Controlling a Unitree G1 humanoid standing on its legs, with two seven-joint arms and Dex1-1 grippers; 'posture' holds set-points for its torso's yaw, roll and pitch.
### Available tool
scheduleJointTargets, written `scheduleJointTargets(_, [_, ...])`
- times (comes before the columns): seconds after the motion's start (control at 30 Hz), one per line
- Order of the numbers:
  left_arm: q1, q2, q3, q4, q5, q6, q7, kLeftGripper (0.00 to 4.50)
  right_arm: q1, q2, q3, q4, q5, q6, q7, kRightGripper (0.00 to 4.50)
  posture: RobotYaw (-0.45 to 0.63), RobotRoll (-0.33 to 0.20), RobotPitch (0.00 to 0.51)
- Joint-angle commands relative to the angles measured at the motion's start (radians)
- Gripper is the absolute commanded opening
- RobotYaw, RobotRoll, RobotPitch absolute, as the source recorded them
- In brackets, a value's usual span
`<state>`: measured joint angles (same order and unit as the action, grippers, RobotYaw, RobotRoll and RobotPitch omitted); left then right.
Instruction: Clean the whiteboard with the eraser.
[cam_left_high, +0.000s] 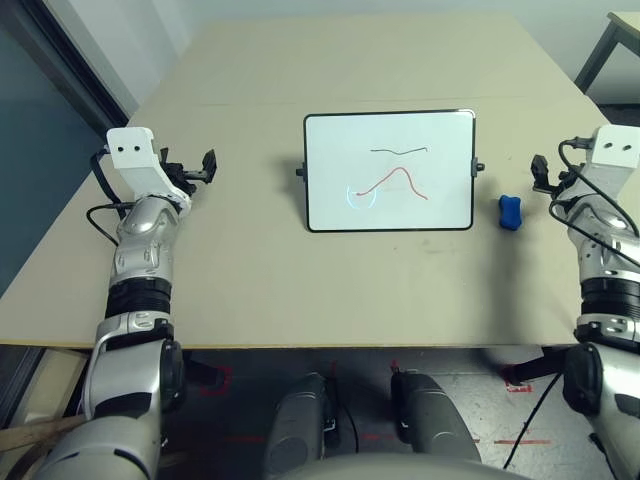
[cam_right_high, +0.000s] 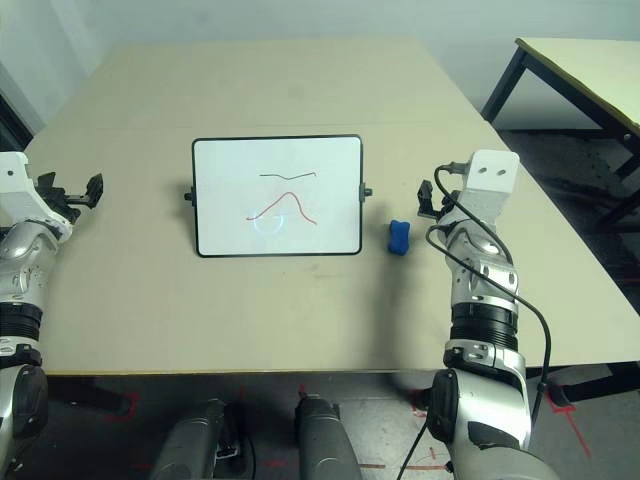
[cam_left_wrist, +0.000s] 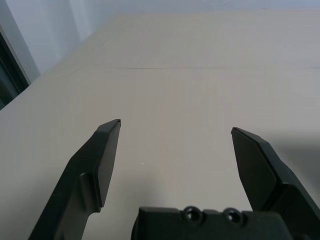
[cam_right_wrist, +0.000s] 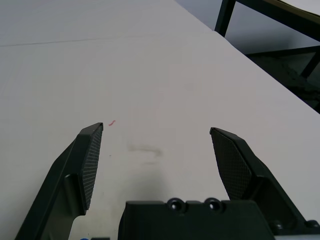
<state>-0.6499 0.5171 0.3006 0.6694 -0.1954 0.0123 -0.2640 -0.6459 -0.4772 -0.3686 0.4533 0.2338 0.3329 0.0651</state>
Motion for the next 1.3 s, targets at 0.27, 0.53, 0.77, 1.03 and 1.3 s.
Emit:
scheduleJointTargets(0.27, [-0.067, -0.017, -0.051, 0.007, -0.004, 0.025, -0.101, 4.50, -0.004, -0.043, 0.006, -0.104, 0.017, 0.189, 0.021, 4.47, -0.19, 0.000, 0.117])
scheduleJointTargets(0.53, [-0.110, 0.007, -0.099, -0.147, -0.055, 0.188, -0.288, 4.50, -0.022, -0.047, 0.091, -0.317, 0.030, 0.607, 0.044, 4.47, -0.22, 0.000, 0.125])
scheduleJointTargets(0.77, [-0.220, -0.019, -0.155, -0.275, -0.101, 0.358, -0.379, 4.50, -0.018, -0.016, 0.156, -0.397, 0.024, 0.771, 0.059, 4.47, -0.22, 0.000, 0.124])
scheduleJointTargets(1.03, [-0.180, -0.062, -0.238, -0.409, -0.130, 0.460, -0.449, 4.50, 0.015, 0.032, 0.173, -0.383, 0.000, 0.782, 0.056, 4.47, -0.20, 0.000, 0.119])
scheduleJointTargets(1.3, [-0.109, -0.082, -0.308, -0.487, -0.119, 0.484, -0.479, 4.50, 0.034, 0.036, 0.159, -0.362, -0.026, 0.776, 0.048, 4.47, -0.21, 0.000, 0.115])
